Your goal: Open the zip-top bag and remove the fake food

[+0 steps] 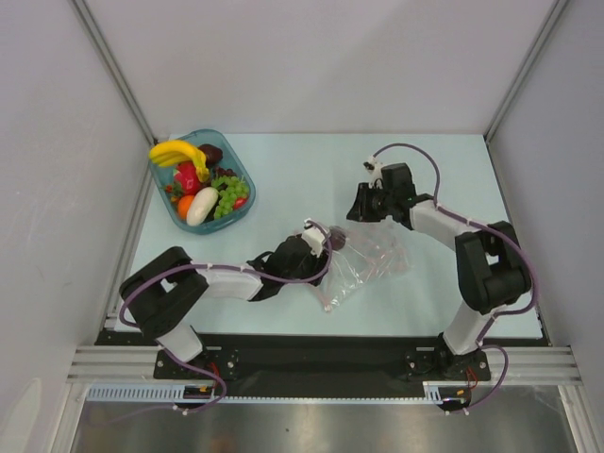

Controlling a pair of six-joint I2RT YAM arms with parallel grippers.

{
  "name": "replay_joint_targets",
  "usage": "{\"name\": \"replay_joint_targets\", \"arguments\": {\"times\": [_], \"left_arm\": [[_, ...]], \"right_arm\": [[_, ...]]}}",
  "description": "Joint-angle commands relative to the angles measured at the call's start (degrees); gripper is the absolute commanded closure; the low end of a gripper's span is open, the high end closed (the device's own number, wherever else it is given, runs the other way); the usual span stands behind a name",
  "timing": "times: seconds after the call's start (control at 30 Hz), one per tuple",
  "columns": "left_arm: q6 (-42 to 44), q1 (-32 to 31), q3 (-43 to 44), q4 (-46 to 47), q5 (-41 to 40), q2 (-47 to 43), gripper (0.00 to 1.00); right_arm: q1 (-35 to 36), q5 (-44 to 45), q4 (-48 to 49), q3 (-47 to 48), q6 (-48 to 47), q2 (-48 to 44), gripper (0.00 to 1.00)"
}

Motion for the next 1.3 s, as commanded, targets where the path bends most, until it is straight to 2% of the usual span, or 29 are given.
{"name": "replay_joint_targets", "arguments": {"times": [0.0, 0.3, 0.8, 1.0, 1.03, 1.13, 1.17, 1.23, 1.27], "left_arm": [[0.32, 1.32, 2.75, 4.89, 1.77, 0.96, 0.36], [1.02, 3.69, 5.39, 6.57, 5.64, 4.48, 0.27], [2.69, 3.87, 7.67, 5.07, 6.26, 6.76, 0.20], [2.78, 3.87, 8.29, 4.63, 8.98, 7.64, 0.19], [2.78, 3.87, 8.20, 4.54, 9.16, 7.64, 0.21], [3.31, 3.87, 7.94, 3.76, 10.21, 7.38, 0.49], [3.22, 3.78, 7.59, 3.40, 10.30, 7.03, 0.64], [3.48, 3.87, 7.24, 2.09, 11.00, 6.50, 0.74], [3.57, 3.78, 6.63, 1.82, 11.09, 5.54, 0.83]], "right_arm": [[1.01, -0.43, 2.33, 2.56, -0.23, 2.63, 0.73], [4.62, -1.93, 3.12, 1.68, -1.29, 7.56, 0.76], [5.76, -9.74, 5.14, -4.73, -1.99, 4.93, 0.80], [6.02, -12.82, 6.73, -5.88, -2.17, 4.31, 0.82], [6.02, -12.82, 6.73, -6.05, -2.17, 4.22, 0.82], [5.94, -12.47, 6.64, -5.96, -2.17, 3.87, 0.82], [5.85, -12.21, 6.64, -5.96, -2.17, 3.87, 0.82], [5.59, -11.42, 6.29, -5.96, -1.99, 3.70, 0.82], [5.50, -10.90, 6.11, -5.96, -1.90, 3.61, 0.82]]}}
